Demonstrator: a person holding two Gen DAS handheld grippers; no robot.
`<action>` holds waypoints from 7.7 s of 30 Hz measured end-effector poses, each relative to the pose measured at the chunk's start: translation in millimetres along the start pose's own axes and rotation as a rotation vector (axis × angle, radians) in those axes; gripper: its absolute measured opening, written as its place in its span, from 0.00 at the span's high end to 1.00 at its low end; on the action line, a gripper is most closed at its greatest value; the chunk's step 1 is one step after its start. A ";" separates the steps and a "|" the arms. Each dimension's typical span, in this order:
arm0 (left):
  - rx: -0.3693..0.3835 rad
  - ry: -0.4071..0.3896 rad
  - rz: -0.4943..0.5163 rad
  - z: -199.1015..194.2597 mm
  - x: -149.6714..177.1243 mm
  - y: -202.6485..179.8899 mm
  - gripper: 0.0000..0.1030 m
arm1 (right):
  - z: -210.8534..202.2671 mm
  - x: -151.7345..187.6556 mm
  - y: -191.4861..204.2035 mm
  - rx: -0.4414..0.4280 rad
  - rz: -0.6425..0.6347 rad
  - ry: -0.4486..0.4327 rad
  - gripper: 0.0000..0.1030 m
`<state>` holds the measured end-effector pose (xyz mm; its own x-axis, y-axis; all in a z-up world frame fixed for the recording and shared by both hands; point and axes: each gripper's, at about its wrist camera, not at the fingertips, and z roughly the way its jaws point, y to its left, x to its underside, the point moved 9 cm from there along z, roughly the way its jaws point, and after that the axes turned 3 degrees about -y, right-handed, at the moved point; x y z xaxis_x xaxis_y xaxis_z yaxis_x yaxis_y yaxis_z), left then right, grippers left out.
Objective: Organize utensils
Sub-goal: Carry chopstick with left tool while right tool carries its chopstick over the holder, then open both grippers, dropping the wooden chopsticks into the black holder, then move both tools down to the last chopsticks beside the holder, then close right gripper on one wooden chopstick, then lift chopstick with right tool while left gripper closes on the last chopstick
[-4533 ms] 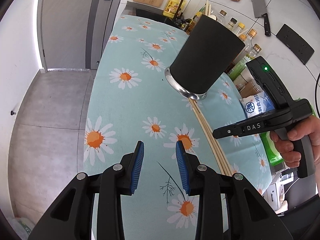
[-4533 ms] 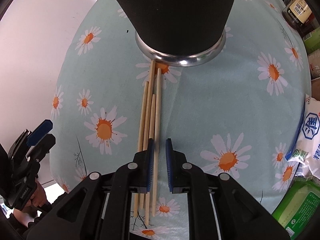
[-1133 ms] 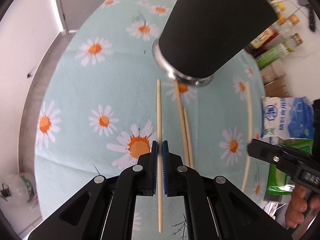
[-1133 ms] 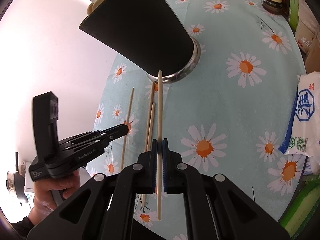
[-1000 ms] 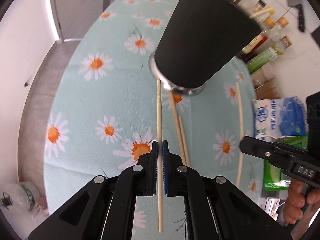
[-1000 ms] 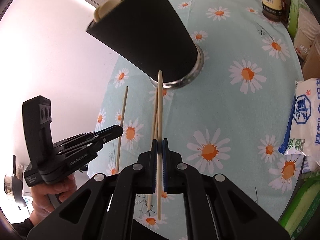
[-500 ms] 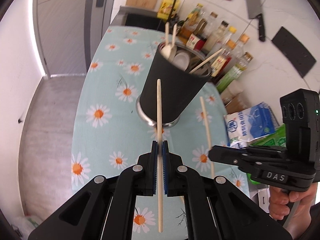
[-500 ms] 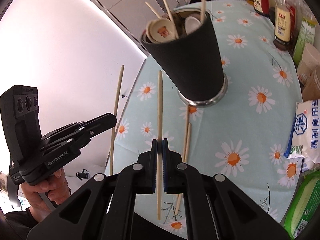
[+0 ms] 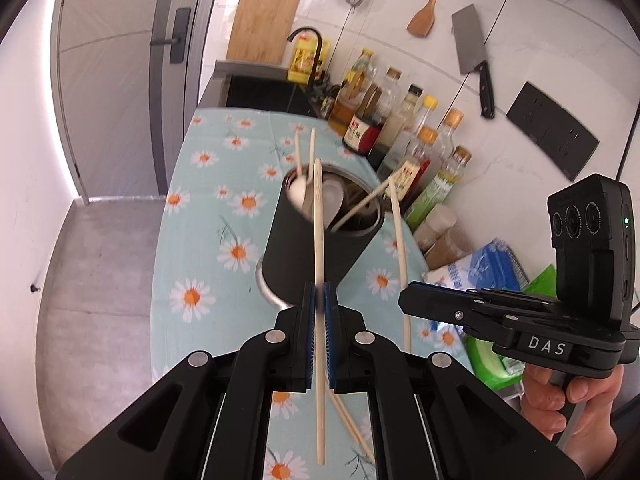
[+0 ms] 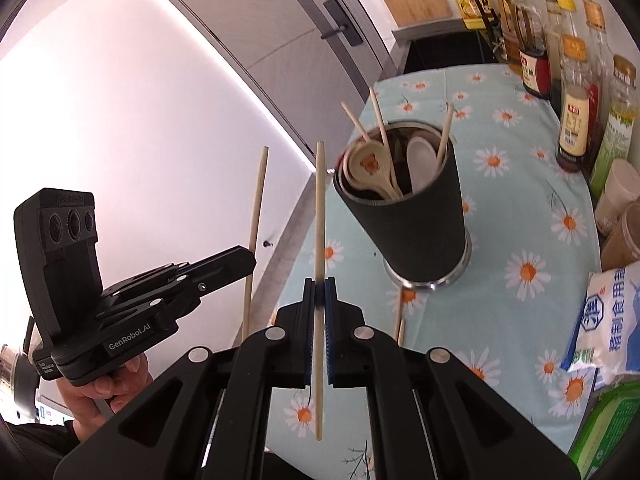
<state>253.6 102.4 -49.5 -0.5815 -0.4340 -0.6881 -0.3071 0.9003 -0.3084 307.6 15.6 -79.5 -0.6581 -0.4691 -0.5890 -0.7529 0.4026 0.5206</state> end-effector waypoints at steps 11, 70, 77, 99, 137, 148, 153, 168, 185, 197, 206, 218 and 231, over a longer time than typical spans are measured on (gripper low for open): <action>0.057 -0.124 0.015 -3.0 -53.4 -15.1 0.96 | -25.2 -63.4 -2.5 -0.047 0.005 -0.175 0.95; 0.268 -0.435 0.021 49.0 -117.1 -0.1 0.95 | -5.8 -126.3 -52.8 0.156 0.033 -0.521 0.80; 0.268 -0.447 0.041 27.6 -111.3 -6.7 0.72 | -20.7 -117.7 -36.8 0.163 -0.008 -0.528 0.80; 0.170 -0.434 0.034 -40.9 -53.9 5.9 0.64 | -40.8 -47.8 -19.9 0.152 -0.003 -0.329 0.53; 0.050 -0.100 -0.174 7.0 109.3 65.8 0.64 | 106.3 134.8 -79.2 0.234 0.188 0.545 0.79; 0.069 -0.084 -0.204 10.0 114.8 78.0 0.64 | 118.2 147.9 -87.3 0.350 0.129 0.605 0.89; 0.081 -0.074 -0.203 13.4 116.7 79.8 0.64 | 124.1 146.9 -83.4 0.388 0.110 0.615 0.90; 0.035 0.054 -0.174 46.4 132.5 72.7 0.64 | 142.3 147.7 -63.3 0.517 0.027 0.603 0.95; 0.004 0.252 -0.167 93.2 150.6 21.9 0.64 | 89.7 108.6 -92.9 0.317 0.139 0.524 0.95; -0.134 0.406 -0.116 130.6 154.8 3.9 0.65 | 18.0 93.9 -123.1 0.268 0.156 0.393 0.95; -0.254 0.466 -0.119 146.5 152.8 5.2 0.75 | 16.0 95.6 -125.2 0.207 0.168 0.363 0.95; -0.317 0.467 -0.160 162.7 143.1 11.3 0.96 | 11.2 96.2 -121.3 0.147 0.139 0.367 0.95; -0.253 0.426 -0.248 131.2 155.3 13.6 0.96 | 18.6 98.8 -99.9 0.140 0.112 0.368 0.95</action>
<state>258.0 51.4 -246.7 -0.7062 -0.6536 -0.2722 -0.6141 0.7568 -0.2238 317.7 -56.4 -201.2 -0.7087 -0.6558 -0.2602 -0.6873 0.5584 0.4646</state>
